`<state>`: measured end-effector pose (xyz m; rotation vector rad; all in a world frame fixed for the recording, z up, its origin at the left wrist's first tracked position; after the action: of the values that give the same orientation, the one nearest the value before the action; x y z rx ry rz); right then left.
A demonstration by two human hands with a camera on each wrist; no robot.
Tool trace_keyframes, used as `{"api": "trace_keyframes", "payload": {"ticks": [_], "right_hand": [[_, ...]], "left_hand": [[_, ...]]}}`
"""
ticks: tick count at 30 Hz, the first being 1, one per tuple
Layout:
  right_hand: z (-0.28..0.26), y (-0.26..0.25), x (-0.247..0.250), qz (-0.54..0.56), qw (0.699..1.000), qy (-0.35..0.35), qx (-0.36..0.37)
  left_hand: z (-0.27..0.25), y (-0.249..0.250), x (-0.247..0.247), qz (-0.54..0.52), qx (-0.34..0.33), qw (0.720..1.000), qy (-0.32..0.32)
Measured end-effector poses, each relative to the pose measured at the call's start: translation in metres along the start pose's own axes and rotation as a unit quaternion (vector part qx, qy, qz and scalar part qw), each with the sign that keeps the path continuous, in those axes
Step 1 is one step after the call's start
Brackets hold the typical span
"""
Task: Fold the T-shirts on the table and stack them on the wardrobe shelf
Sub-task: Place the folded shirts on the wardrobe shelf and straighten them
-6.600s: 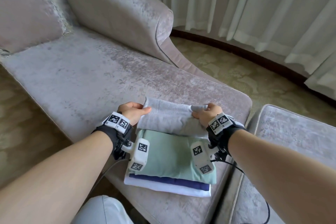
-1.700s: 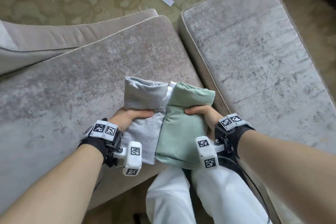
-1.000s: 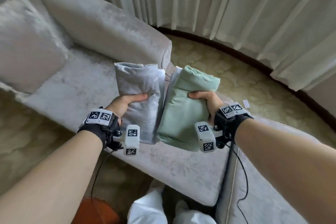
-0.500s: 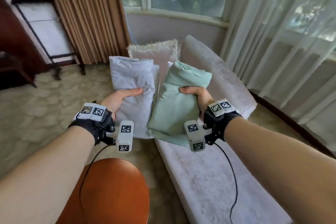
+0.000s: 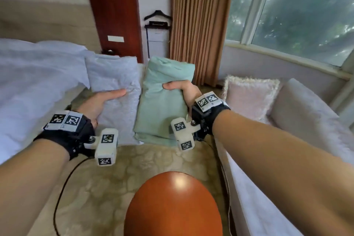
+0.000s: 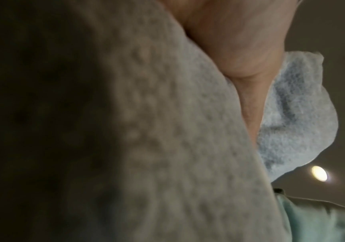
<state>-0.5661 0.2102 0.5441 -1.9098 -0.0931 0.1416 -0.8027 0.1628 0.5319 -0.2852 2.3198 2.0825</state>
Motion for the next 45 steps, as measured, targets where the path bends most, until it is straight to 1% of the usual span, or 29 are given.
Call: {"api": "trace_keyframes", "payload": {"ticks": [5, 10, 13, 15, 18, 21, 24, 27, 30, 32, 34, 38, 40, 45], "right_hand": [[0.025, -0.027, -0.155, -0.030, 0.996, -0.081, 0.011], [0.037, -0.050, -0.300, -0.057, 0.983, -0.175, 0.027], [0.044, -0.063, -0.378, -0.053, 0.971, -0.226, 0.059], [0.052, -0.069, -0.430, -0.064, 0.960, -0.262, 0.071], [0.067, -0.072, -0.501, -0.077, 0.944, -0.315, 0.056], [0.075, -0.080, -0.559, -0.071, 0.932, -0.349, 0.066], [0.087, -0.085, -0.615, -0.058, 0.909, -0.410, 0.058], [0.100, -0.095, -0.678, -0.055, 0.892, -0.444, 0.064], [0.095, -0.105, -0.740, -0.056, 0.872, -0.483, 0.064], [0.088, -0.107, -0.781, -0.052, 0.853, -0.517, 0.054], [0.081, -0.106, -0.822, -0.048, 0.834, -0.548, 0.044], [0.066, -0.098, -0.913, -0.068, 0.808, -0.585, 0.037], [0.058, -0.091, -0.963, -0.083, 0.802, -0.590, 0.037], [0.038, -0.075, -1.094, -0.097, 0.790, -0.604, 0.051]], "left_hand": [[-0.018, 0.043, 0.142, -0.026, -0.018, 0.996, 0.079], [-0.049, 0.087, 0.254, -0.035, -0.048, 0.988, 0.142], [-0.069, 0.106, 0.314, -0.026, -0.062, 0.977, 0.201], [-0.080, 0.117, 0.352, -0.029, -0.082, 0.966, 0.243], [-0.084, 0.127, 0.399, -0.034, -0.101, 0.954, 0.279], [-0.084, 0.139, 0.442, -0.046, -0.102, 0.945, 0.307], [-0.080, 0.147, 0.491, -0.065, -0.100, 0.931, 0.345], [-0.080, 0.160, 0.530, -0.079, -0.104, 0.913, 0.386], [-0.088, 0.174, 0.574, -0.090, -0.122, 0.892, 0.426], [-0.097, 0.180, 0.604, -0.092, -0.130, 0.877, 0.453], [-0.109, 0.185, 0.636, -0.093, -0.127, 0.866, 0.474], [-0.134, 0.187, 0.711, -0.092, -0.113, 0.838, 0.526], [-0.146, 0.186, 0.752, -0.097, -0.115, 0.826, 0.543], [-0.174, 0.191, 0.872, -0.109, -0.131, 0.808, 0.564]]}}
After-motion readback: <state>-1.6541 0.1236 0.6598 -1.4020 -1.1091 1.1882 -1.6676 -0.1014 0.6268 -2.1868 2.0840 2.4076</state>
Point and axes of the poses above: each hand's wrist, its own z-axis towards the middle knuckle, its own x-axis out of the back of the hand, y = z × x, the point moved 5 cm from there along z, towards the middle knuckle, and after that the axes turned 6 degrees about -x, right-handed, at the moved point
